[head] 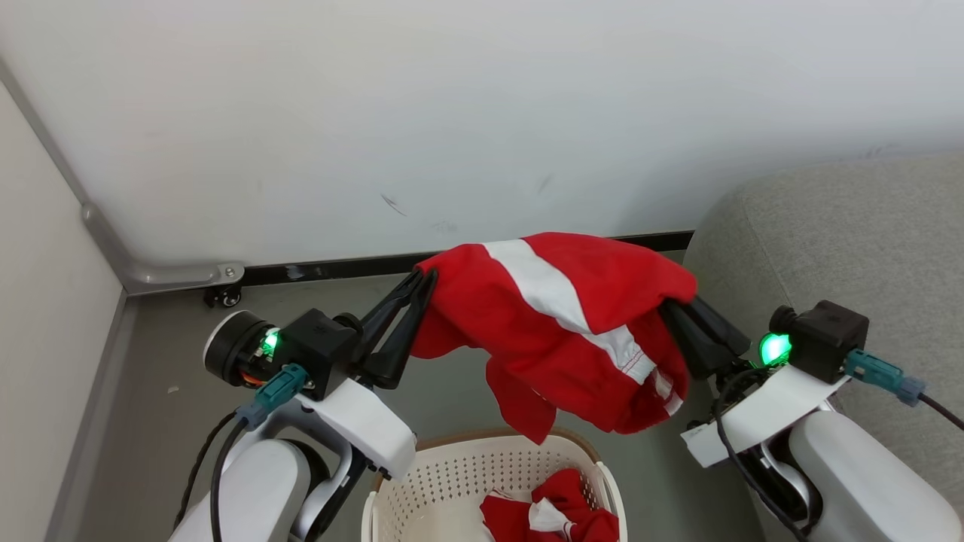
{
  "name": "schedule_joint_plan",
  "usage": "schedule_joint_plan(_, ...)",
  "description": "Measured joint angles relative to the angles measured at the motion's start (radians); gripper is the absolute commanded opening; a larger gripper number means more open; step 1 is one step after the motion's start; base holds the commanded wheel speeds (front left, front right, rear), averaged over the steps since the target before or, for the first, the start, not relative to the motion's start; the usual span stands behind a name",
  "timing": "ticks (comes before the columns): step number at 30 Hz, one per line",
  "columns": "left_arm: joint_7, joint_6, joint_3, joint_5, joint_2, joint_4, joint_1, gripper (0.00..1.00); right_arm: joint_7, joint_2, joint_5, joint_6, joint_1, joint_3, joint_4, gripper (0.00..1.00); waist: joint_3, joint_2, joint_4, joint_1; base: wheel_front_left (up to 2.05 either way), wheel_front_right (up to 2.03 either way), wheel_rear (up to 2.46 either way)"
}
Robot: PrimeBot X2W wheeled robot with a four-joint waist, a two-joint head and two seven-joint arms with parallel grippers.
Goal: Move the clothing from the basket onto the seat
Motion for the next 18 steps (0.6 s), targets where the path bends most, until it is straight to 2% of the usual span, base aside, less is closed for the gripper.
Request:
schedule_joint_plan(2, -0.004, -0.007, -0.001, -0.006, -0.003, -0.002, 0.005, 1.00, 0.000, -0.002, 0.000, 0.000, 0.006, -0.011, -0.001, 0.00, -0.001, 0.0000, -0.003, 0.0000, 0.00, 0.00, 0.00)
schedule_joint_plan(18, -0.073, -0.070, -0.039, -0.044, 0.024, -0.025, 0.081, 1.00, 0.000, -0.065, -0.043, 0.000, 0.060, -0.180, -0.029, 0.00, 0.003, 0.0000, -0.034, 0.0000, 0.00, 0.00, 0.00)
